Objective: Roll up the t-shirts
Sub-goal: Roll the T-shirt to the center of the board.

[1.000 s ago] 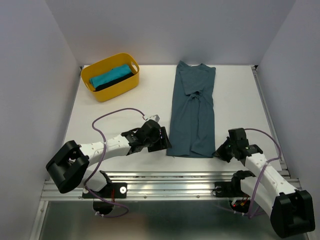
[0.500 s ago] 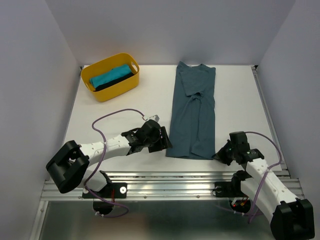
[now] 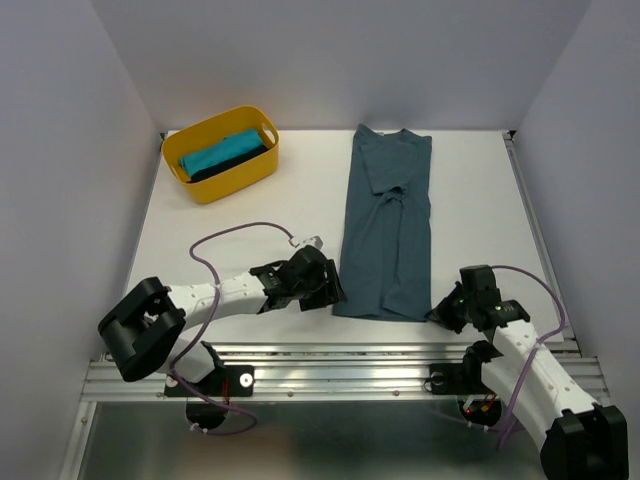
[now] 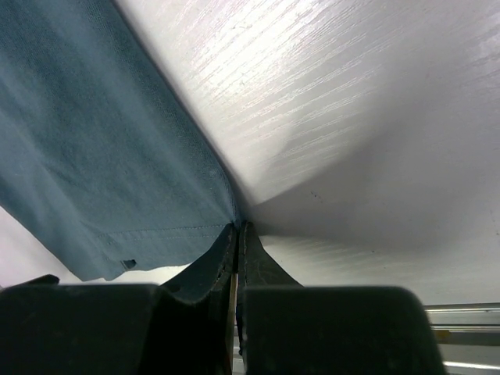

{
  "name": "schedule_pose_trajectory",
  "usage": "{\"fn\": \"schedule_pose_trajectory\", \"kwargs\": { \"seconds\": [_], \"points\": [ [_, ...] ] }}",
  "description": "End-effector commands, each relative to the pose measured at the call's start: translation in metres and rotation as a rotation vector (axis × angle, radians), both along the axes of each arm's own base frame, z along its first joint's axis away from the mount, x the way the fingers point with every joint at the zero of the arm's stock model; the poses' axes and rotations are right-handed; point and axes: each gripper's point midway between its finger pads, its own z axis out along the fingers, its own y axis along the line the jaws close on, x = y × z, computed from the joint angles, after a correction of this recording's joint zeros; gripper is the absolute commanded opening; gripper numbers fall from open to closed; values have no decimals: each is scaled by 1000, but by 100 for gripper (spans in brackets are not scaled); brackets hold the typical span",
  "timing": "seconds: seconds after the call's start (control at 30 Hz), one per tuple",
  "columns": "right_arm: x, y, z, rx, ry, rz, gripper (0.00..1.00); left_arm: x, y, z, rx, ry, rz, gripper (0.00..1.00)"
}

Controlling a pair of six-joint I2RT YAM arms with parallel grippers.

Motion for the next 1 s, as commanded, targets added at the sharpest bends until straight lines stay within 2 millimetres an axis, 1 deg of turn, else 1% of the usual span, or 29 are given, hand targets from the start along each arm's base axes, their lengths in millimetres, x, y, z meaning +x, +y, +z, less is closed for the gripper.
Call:
{"fn": "schedule_pose_trajectory", "kwargs": {
  "seconds": [0.0, 0.07, 0.17, 0.27, 0.4, 0.47, 0.6, 0.63, 0.77, 0.87, 0.9, 0.97],
  "points": [
    [-11, -2, -7, -16, 35, 11, 1, -1, -2, -3, 32, 6, 19, 68],
    [-12, -4, -6, -25, 33, 8, 1, -7, -3, -4, 36, 18, 24, 68],
    [-12, -4, -7, -24, 26, 6, 1, -8, 3, -6, 82, 5, 64, 65],
    [-12, -3, -7, -21, 29, 15, 1, -11, 2, -5, 103, 3, 69, 63],
    [-11, -3, -7, -29, 32, 25, 1, -15, -4, -5, 73, 19, 69, 56],
    [-10, -4, -6, -30, 28, 23, 1, -17, -7, -7, 69, 25, 69, 55],
    [-9, -3, -5, -25, 21, 21, 1, -14, -6, -15, 109, 31, 88, 51],
    [-9, -2, -4, -23, 21, 22, 1, -13, -3, -20, 134, 31, 99, 50],
    [-10, -3, -4, -31, 24, 28, 1, -10, -3, -22, 138, 26, 122, 50],
    [-12, -3, -5, -31, 26, 31, 1, -8, -7, -22, 128, 27, 124, 42],
    [-12, -3, -4, -29, 23, 29, 1, -8, -9, -22, 124, 28, 123, 37],
    [-12, -4, -4, -30, 25, 27, 1, -7, -9, -21, 120, 23, 122, 31]
  ]
}}
